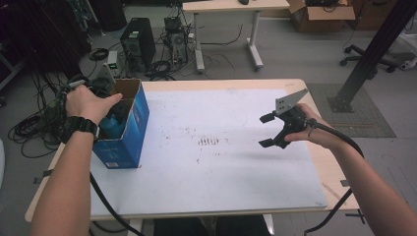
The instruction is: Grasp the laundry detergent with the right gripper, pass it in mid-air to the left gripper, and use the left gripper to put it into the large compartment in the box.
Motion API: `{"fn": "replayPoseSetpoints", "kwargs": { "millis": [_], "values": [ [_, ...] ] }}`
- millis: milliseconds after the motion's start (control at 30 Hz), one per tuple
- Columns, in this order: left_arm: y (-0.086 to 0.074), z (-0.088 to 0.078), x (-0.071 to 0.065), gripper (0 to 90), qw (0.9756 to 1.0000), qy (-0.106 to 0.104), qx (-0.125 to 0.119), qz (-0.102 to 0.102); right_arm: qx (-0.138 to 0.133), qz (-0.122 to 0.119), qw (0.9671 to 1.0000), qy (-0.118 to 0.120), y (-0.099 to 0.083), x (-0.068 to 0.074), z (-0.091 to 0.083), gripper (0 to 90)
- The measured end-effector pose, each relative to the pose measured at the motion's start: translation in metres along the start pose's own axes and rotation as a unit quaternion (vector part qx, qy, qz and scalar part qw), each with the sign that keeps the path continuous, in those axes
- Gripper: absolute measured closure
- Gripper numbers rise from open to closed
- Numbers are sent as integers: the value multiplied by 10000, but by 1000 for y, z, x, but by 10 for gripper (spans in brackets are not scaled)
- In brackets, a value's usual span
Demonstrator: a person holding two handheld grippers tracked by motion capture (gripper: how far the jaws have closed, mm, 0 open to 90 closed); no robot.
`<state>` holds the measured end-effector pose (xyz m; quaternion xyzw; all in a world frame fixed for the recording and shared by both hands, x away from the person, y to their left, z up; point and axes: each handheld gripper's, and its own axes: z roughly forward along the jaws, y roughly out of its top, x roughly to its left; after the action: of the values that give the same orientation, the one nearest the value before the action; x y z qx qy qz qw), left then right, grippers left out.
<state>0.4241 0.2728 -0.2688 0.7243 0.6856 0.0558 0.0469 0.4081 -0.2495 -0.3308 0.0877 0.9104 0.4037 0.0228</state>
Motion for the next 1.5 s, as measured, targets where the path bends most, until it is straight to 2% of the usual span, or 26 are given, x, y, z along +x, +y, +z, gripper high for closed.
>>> {"fn": "replayPoseSetpoints", "kwargs": {
  "millis": [633,967,1267,1300,1367,1467,1500],
  "values": [
    [-3,0,-4,372,9997,5,-7,255,-34,-4,10000,-41,0,2,-5,69],
    [-4,-4,-6,366,9995,6,-57,310,-41,0,10000,-42,-1,3,-7,69],
    [-4,-26,-10,338,9987,81,-189,471,-64,4,10000,-42,0,5,-8,69],
    [-5,-34,-11,326,9983,125,-257,500,-43,-4,10000,-42,0,5,-8,69],
    [-6,-38,-12,312,9981,121,-291,527,-27,-3,10000,-50,0,6,-9,68],
    [-7,-54,-17,295,9965,173,-427,696,-43,-17,10000,-63,1,7,-11,68],
    [-8,-64,-23,276,9951,146,-536,818,-27,-15,10000,-85,1,8,-13,68]
  ]
}}
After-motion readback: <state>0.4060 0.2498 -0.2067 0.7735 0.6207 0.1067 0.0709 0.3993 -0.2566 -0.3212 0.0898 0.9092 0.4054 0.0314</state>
